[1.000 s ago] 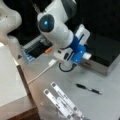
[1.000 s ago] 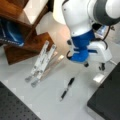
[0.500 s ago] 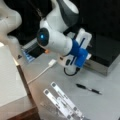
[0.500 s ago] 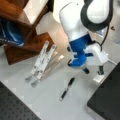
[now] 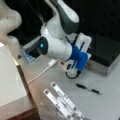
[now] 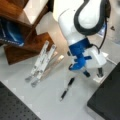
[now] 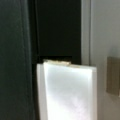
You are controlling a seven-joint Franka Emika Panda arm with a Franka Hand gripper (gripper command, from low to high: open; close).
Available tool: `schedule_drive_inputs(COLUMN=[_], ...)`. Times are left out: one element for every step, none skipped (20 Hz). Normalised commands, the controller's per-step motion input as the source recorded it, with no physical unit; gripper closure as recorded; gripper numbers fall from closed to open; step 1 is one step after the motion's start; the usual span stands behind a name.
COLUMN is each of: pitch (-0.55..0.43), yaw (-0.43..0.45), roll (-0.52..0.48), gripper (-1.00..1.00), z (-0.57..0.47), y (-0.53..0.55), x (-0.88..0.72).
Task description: Turn on the lamps. Open the box. Pick up the pen. Put it in the box.
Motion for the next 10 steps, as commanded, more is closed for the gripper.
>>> schedule_drive_inputs(pitch=[-0.042, -0.048, -0.055, -0.059, -0.060, -0.062, -0.058, -0.053, -0.051, -0.050], yaw=[0.061, 0.055, 0.052, 0.046, 0.039, 0.031, 0.027, 0.021, 0.011, 0.004], roll=[0.296, 0.299, 0.313, 0.314, 0.312, 0.303, 0.295, 0.285, 0.273, 0.260], gripper=[-1.00, -1.00, -1.00, -1.00, -1.00, -1.00, -1.00, -1.00, -1.00, -1.00], z=[-0.08, -0.08, -0.09, -0.09, -0.10, -0.10, -0.11, -0.12, -0.12, -0.12], y=[-0.04, -0.03, -0.01, 0.00, 0.01, 0.01, 0.00, 0.00, 0.01, 0.00], x=[0.06, 0.05, 0.05, 0.05, 0.05, 0.05, 0.05, 0.04, 0.05, 0.05])
